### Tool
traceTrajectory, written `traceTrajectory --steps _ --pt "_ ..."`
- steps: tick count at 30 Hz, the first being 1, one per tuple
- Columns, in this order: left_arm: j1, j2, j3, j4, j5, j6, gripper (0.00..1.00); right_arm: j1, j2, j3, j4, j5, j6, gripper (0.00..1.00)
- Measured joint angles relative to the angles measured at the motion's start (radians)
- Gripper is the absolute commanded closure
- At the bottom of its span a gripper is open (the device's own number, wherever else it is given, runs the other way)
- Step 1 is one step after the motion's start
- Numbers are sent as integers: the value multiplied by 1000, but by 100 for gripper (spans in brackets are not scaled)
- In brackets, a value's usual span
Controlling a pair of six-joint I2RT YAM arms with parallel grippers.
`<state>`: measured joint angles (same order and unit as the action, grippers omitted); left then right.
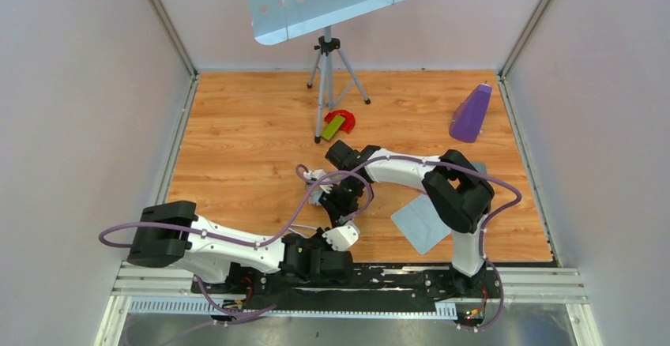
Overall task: Organize the sunglasses
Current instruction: Fold the sunglasses at the center of the board.
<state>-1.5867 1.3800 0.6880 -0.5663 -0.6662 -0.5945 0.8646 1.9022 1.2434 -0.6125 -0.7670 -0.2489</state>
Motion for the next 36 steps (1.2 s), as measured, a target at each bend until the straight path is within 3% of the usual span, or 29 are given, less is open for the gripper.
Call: traceTrajectory --steps 13,19,24,27,36 --pt "13 -26 -4 19 12 4 80 37 37 24 64 -71 51 62" --pt "-9 -232 -26 -41 -11 -30 74 38 -78 -47 35 -18 21 59" --pt "-14 -531 3 -210 -90 -187 55 38 -245 -91 14 47 -30 52" --pt "-13 -687 42 -332 -166 -332 51 44 -298 -93 26 74 -61 51" --pt "-6 -763 85 -674 -353 -747 50 245 -182 6 22 231 -213 52"
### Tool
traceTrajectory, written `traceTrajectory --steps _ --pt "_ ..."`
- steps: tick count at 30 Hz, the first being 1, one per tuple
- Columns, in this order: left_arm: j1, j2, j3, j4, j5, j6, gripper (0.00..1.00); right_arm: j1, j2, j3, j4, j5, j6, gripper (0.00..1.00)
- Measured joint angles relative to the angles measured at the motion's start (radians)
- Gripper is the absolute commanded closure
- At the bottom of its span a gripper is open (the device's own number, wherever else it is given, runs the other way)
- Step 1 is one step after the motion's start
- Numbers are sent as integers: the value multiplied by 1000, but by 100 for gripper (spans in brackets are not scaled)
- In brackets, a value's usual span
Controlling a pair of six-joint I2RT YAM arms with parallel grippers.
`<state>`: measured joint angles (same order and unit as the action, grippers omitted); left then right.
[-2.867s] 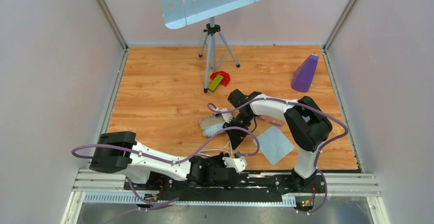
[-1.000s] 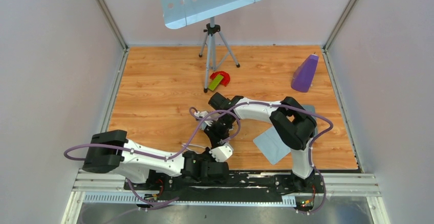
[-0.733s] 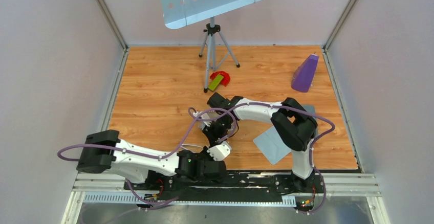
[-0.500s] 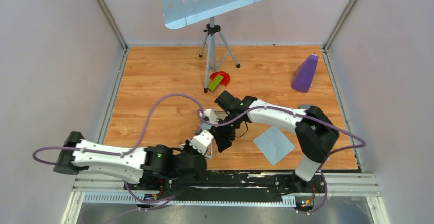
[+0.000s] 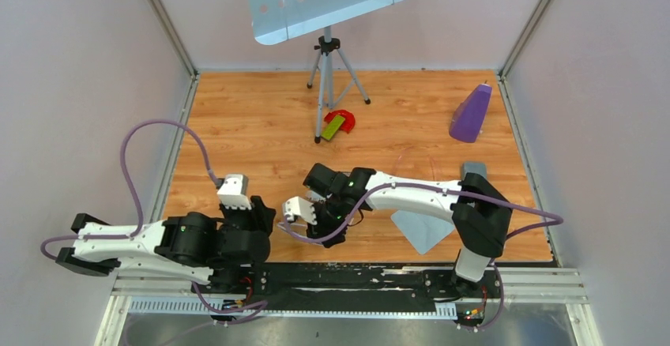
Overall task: Organize the sunglasses
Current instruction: Fold the sunglasses at the center of the board.
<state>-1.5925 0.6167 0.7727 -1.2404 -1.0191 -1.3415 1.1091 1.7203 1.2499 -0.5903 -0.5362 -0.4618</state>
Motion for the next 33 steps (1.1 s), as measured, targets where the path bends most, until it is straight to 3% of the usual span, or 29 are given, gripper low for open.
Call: traceTrajectory --steps 10,20,33 --pt "0 -57 40 -159 -110 -145 50 48 2 -33 53 116 -42 53" --pt "0 -77 40 -232 -135 -197 49 61 11 -34 86 116 -36 58" --pt "0 -94 40 -237 -138 -203 49 101 83 -30 92 175 -13 78"
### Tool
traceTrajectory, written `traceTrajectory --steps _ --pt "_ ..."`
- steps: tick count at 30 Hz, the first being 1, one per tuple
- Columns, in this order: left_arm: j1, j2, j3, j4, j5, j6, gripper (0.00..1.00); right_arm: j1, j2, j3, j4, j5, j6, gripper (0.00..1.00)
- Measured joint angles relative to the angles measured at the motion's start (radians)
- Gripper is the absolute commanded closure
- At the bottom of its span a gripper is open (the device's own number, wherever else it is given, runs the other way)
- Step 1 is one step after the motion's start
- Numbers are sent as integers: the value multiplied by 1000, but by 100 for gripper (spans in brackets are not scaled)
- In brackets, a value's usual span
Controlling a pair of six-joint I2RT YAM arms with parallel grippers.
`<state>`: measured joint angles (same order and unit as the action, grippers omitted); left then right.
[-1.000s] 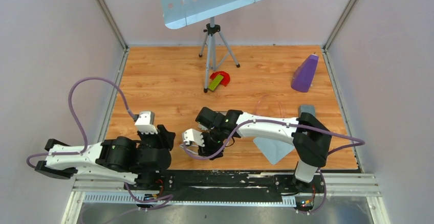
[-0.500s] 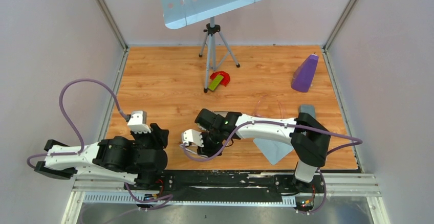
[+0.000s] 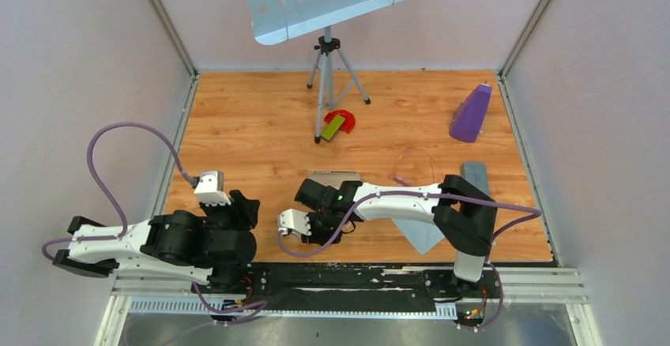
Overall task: Organize the sunglasses
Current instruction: Fold the sunglasses at the center of the board.
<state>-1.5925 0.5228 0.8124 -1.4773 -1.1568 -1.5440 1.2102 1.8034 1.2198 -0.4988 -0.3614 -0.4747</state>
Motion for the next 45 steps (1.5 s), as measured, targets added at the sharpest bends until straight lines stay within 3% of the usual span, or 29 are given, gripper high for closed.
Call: traceTrajectory --steps 12,19,23,30,36,41,45 --pt "0 12 0 36 -5 51 48 0 -8 10 -30 31 7 74" --pt "0 21 0 62 -7 77 47 0 -21 16 -48 39 8 85" --pt "0 21 -1 69 -7 87 47 0 -21 17 -49 44 8 99" --pt "0 20 -2 83 -23 131 40 0 -66 16 -79 49 -28 100" --pt "50 55 33 283 -29 464 37 0 -230 15 -193 47 -150 100" --pt "228 200 101 522 101 729 39 0 -290 21 -328 3 -297 100" --pt "408 276 106 709 299 874 41 0 -347 62 -437 -26 -406 100"
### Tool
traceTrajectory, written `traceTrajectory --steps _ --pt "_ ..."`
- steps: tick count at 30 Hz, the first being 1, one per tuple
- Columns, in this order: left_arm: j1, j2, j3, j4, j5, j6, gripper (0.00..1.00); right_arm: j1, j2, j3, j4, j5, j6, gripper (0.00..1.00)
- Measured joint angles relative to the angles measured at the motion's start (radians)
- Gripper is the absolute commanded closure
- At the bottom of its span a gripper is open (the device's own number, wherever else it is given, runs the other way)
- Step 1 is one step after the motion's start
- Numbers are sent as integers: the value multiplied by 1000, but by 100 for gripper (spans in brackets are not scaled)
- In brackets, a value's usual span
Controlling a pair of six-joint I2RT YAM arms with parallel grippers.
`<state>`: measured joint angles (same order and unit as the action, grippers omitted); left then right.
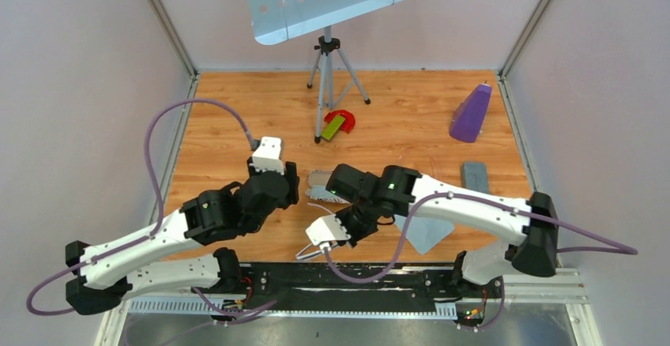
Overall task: Organize the sunglasses
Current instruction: Fold the sunglasses at the center of the board.
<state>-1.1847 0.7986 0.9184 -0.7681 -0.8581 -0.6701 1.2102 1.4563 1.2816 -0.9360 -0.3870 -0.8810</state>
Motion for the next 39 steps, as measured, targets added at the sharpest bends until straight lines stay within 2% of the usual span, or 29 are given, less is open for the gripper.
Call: traceTrajectory --steps 3,7,12,17,24,27,37,39 --pt "60 72 7 87 140 80 40 0 -77 21 -34 -15 -43 100" --pt "69 188 22 171 291 163 40 3 -171 21 -69 -39 -86 100" --pt "70 247 18 245 420 251 42 12 -190 10 -79 -60 -91 100" --pt "70 246 10 301 568 323 42 12 -190 -1 -78 -45 -98 100" --pt "70 236 3 285 721 401 43 -9 -193 -5 -79 -39 -105 100" --pt "70 234 0 283 758 413 43 -17 -195 -5 -79 -38 -105 100" --pt "71 230 -14 311 1040 389 44 -68 -195 -5 -66 -6 -105 100" --pt "71 224 -14 310 1050 384 44 -73 -196 -5 -66 -6 -102 100"
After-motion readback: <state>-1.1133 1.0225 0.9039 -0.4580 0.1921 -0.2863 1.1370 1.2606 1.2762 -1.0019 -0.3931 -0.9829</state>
